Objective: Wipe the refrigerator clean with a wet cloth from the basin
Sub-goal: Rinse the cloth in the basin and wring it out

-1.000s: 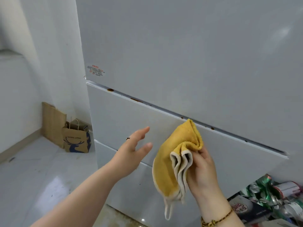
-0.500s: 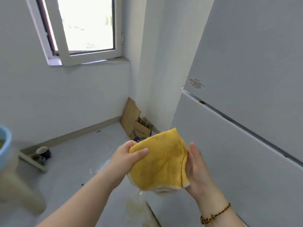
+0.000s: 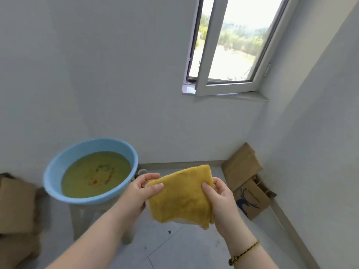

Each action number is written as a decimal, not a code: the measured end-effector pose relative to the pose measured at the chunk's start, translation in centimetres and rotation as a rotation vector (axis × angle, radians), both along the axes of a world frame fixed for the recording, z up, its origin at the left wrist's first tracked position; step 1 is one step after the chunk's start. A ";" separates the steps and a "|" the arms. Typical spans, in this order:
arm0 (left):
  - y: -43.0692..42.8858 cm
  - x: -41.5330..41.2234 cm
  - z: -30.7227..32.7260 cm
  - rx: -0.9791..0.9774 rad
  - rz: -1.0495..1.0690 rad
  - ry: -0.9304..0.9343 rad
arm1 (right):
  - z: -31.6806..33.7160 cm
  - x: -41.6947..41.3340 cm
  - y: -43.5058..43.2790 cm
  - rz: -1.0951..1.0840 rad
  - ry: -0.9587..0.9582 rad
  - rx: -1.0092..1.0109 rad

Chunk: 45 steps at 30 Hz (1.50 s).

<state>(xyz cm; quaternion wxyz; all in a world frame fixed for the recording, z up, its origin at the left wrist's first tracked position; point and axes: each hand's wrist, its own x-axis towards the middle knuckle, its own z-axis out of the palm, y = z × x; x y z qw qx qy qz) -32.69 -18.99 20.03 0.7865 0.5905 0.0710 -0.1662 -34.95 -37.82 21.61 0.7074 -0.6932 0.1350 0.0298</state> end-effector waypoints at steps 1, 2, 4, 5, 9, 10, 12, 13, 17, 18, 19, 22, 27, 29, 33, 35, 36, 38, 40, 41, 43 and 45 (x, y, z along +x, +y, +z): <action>1.4 1.1 -0.5 -0.017 0.058 0.004 | -0.3 1.3 1.5 0.015 0.006 0.032; 2.7 2.2 -1.1 -0.046 0.108 0.016 | -0.5 2.7 3.1 0.023 0.020 0.059; 5.8 4.5 -2.9 -0.063 0.213 0.056 | -1.6 5.9 6.7 0.069 0.079 0.110; 6.8 5.4 -3.7 -0.063 0.237 0.067 | -2.1 7.3 8.0 0.080 0.103 0.138; 10.1 9.2 -6.9 -0.068 0.251 0.204 | -5.0 13.0 12.9 0.159 0.219 0.218; 11.3 10.7 -7.9 -0.057 0.281 0.235 | -6.0 15.1 14.3 0.188 0.256 0.230; 13.1 13.0 -9.3 -0.019 0.388 0.271 | -7.5 18.3 16.4 0.218 0.321 0.227; 14.3 14.7 -10.2 -0.002 0.456 0.282 | -8.6 20.4 17.7 0.252 0.353 0.222; 18.2 19.1 -12.5 0.148 0.627 0.356 | -12.1 26.5 21.6 0.363 0.430 0.173; 19.0 20.0 -13.2 0.183 0.650 0.371 | -13.0 27.9 22.5 0.389 0.433 0.138; 20.2 21.3 -14.5 0.213 0.673 0.403 | -14.5 29.6 23.9 0.423 0.458 0.096; 21.5 23.0 -16.6 0.260 0.684 0.467 | -16.9 32.2 26.2 0.451 0.504 0.000; 24.8 26.9 -21.4 0.352 0.689 0.615 | -22.8 35.2 30.0 0.410 0.551 -0.110; 26.3 28.7 -23.7 0.407 0.644 0.667 | -25.3 36.2 31.7 0.380 0.568 -0.145; 28.5 31.2 -27.6 0.522 0.554 0.696 | -29.8 37.5 34.5 0.356 0.614 -0.220; 29.5 31.9 -29.1 0.568 0.530 0.694 | -31.5 38.0 35.5 0.350 0.624 -0.266; 30.0 32.3 -30.1 0.583 0.525 0.697 | -32.4 38.3 36.1 0.350 0.623 -0.293; 30.8 33.0 -31.6 0.622 0.528 0.695 | -33.8 38.8 36.9 0.358 0.620 -0.349; 31.3 33.3 -32.8 0.656 0.532 0.682 | -35.1 39.0 37.5 0.383 0.625 -0.435; 31.4 33.4 -33.1 0.674 0.538 0.668 | -35.6 38.9 37.6 0.393 0.620 -0.478; 31.5 33.5 -33.7 0.689 0.545 0.647 | -36.2 38.8 37.8 0.394 0.624 -0.520; 31.6 33.7 -34.1 0.681 0.550 0.638 | -36.2 38.7 38.1 0.368 0.641 -0.503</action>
